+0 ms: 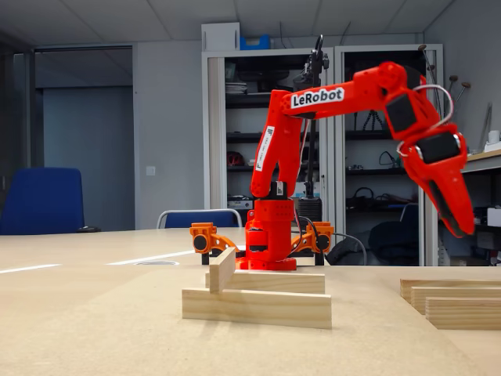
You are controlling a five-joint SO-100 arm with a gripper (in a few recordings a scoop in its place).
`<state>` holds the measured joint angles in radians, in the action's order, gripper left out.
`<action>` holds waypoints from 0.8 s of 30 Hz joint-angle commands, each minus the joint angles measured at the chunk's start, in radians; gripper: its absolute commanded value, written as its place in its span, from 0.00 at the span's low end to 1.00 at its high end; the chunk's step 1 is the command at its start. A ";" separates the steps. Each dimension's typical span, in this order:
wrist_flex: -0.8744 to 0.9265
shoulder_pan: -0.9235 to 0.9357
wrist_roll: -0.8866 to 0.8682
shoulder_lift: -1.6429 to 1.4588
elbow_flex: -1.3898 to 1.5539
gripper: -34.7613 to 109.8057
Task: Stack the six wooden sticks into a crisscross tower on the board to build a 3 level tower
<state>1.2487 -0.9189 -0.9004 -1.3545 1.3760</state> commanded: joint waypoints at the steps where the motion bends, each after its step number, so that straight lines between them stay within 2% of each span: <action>1: -0.037 -0.075 -0.031 -0.021 0.054 0.35; 11: -0.114 -0.110 -0.044 -0.025 0.176 0.39; 24: -0.149 -0.067 -0.005 0.049 0.147 0.39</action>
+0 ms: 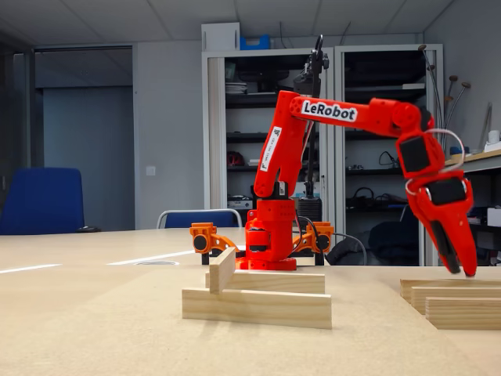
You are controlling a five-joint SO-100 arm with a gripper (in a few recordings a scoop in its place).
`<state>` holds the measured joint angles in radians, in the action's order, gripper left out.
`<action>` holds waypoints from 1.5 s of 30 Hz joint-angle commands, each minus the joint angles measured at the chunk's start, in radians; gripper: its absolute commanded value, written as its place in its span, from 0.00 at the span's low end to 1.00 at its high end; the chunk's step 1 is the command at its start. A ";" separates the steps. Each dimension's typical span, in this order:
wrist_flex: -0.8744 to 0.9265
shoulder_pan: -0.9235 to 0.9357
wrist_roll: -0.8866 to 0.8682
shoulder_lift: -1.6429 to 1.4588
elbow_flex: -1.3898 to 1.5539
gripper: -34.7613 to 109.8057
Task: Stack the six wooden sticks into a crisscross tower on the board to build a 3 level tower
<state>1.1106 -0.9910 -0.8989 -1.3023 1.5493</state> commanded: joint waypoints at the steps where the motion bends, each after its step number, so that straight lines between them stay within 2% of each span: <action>1: -0.015 0.005 -0.006 0.000 -0.026 0.39; 16: -0.025 0.029 -0.006 0.086 -0.092 0.36; 21: -0.031 0.035 -0.025 0.107 -0.104 0.31; 27: -0.031 0.040 -0.029 0.129 -0.117 0.30; 32: 0.009 0.049 -0.057 0.141 -0.150 0.24; 40: 0.072 0.064 -0.066 0.158 -0.218 0.24; 45: 0.158 0.095 -0.189 0.117 -0.247 0.24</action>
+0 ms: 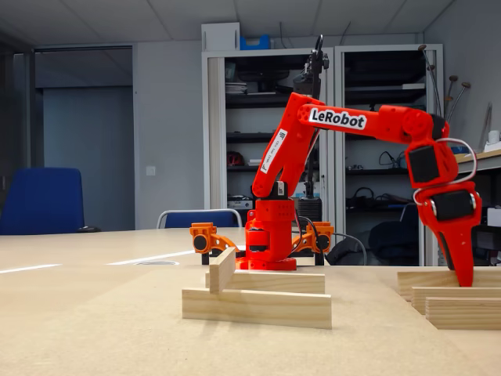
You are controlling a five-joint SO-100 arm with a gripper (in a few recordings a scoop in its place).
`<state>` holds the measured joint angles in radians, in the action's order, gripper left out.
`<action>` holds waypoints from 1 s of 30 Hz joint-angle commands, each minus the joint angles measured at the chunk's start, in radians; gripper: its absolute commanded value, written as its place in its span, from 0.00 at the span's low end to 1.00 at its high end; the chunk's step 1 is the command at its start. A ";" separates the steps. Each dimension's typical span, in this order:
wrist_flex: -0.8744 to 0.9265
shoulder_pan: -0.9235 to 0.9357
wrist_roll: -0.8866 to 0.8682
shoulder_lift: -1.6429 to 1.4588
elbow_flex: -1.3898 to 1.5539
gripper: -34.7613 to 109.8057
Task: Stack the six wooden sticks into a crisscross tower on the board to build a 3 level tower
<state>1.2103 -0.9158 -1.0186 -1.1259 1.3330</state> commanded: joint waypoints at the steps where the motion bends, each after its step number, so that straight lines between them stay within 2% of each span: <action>1: 0.089 0.031 -0.112 -0.072 -0.038 0.24; 11: 0.390 0.158 -0.430 -0.149 -0.204 0.24; 16: 0.541 0.227 -0.649 -0.149 -0.301 0.24; 20: 0.560 0.310 -0.801 -0.176 -0.287 0.24; 23: 0.532 0.397 -0.824 -0.175 -0.270 0.24; 30: 0.466 0.594 -0.686 -0.081 -0.337 0.24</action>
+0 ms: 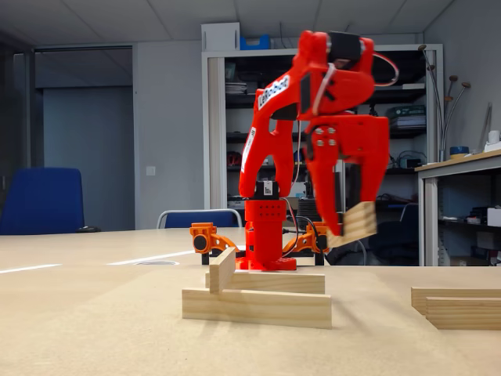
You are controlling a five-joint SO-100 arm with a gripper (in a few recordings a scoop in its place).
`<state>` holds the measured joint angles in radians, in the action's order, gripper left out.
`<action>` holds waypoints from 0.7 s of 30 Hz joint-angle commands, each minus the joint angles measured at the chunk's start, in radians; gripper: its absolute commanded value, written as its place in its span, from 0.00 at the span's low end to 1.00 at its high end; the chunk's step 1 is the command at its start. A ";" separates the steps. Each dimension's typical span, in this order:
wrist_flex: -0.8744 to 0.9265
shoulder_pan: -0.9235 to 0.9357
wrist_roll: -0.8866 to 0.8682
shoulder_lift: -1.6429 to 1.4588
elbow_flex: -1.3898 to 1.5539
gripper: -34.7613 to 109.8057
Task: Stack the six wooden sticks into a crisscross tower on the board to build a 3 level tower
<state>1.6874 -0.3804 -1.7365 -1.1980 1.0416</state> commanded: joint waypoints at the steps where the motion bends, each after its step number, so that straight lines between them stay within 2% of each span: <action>1: -0.011 0.077 0.048 0.000 -0.055 0.24; 9: -0.005 0.127 0.084 0.074 -0.089 0.24; 21: 0.087 0.115 0.031 0.110 -0.144 0.24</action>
<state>1.7487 -0.2485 -1.6828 -1.0692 0.9189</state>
